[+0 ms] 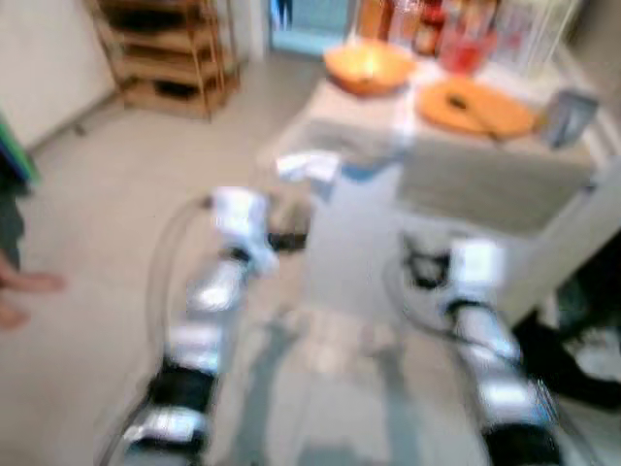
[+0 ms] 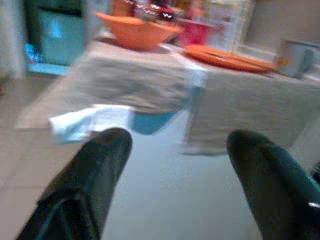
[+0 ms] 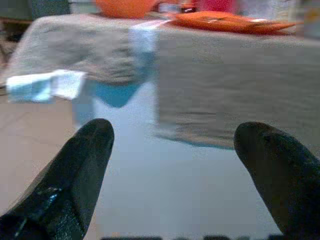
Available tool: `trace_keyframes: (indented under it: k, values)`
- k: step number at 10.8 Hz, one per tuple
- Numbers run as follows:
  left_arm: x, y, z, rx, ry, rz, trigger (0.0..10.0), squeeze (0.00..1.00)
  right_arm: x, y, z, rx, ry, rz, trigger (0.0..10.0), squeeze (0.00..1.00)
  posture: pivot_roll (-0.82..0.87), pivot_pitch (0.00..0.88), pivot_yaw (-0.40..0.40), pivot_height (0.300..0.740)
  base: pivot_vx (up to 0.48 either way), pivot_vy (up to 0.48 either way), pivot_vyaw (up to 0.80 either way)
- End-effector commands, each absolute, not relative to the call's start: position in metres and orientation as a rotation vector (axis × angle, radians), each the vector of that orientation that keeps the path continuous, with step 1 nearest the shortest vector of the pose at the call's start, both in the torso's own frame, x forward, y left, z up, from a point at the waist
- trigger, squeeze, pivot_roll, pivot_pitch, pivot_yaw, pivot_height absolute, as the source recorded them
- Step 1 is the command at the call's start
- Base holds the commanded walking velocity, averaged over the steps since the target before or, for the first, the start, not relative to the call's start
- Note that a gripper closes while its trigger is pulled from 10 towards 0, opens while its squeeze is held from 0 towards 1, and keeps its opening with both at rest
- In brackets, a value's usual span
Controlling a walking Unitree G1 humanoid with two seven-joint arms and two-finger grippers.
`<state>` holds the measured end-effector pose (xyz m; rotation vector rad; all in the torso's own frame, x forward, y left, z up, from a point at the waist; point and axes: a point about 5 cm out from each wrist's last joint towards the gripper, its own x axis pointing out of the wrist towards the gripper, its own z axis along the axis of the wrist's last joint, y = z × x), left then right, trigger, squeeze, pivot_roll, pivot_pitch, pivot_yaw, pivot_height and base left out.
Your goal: Setting the table
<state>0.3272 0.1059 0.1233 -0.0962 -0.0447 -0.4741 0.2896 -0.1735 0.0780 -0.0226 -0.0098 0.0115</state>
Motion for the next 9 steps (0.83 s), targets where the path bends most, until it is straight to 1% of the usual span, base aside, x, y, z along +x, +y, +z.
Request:
trace_keyframes:
  k: [1,5,7,8,9]
  values:
    - [0.330,0.119,0.125,-0.057,-0.051,-0.438,10.0,1.00,0.291,-0.165,0.080,-0.007,-0.023,0.029,10.0,0.00,0.07,0.000,-0.031,0.740,0.000,0.000,0.00]
    - [0.331,0.119,0.124,-0.043,-0.053,-0.410,10.0,1.00,0.291,-0.166,0.080,-0.020,-0.023,0.028,10.0,0.00,0.07,0.000,-0.036,0.740,0.000,0.000,0.00]
    - [0.331,0.118,0.128,-0.048,-0.079,-0.401,10.0,1.00,0.290,-0.170,0.088,-0.014,-0.090,-0.010,10.0,0.00,0.07,0.000,-0.030,0.740,0.000,0.000,0.00]
    - [0.330,0.117,0.129,-0.013,-0.090,-0.400,10.0,1.00,0.290,-0.172,0.091,-0.026,-0.110,-0.027,10.0,0.00,0.07,0.000,-0.029,0.740,0.000,0.000,0.00]
    - [0.329,0.117,0.133,-0.011,-0.121,-0.404,10.0,0.10,0.289,-0.174,0.096,-0.028,-0.138,-0.049,10.0,0.00,0.07,0.000,-0.029,0.740,0.000,0.000,0.00]
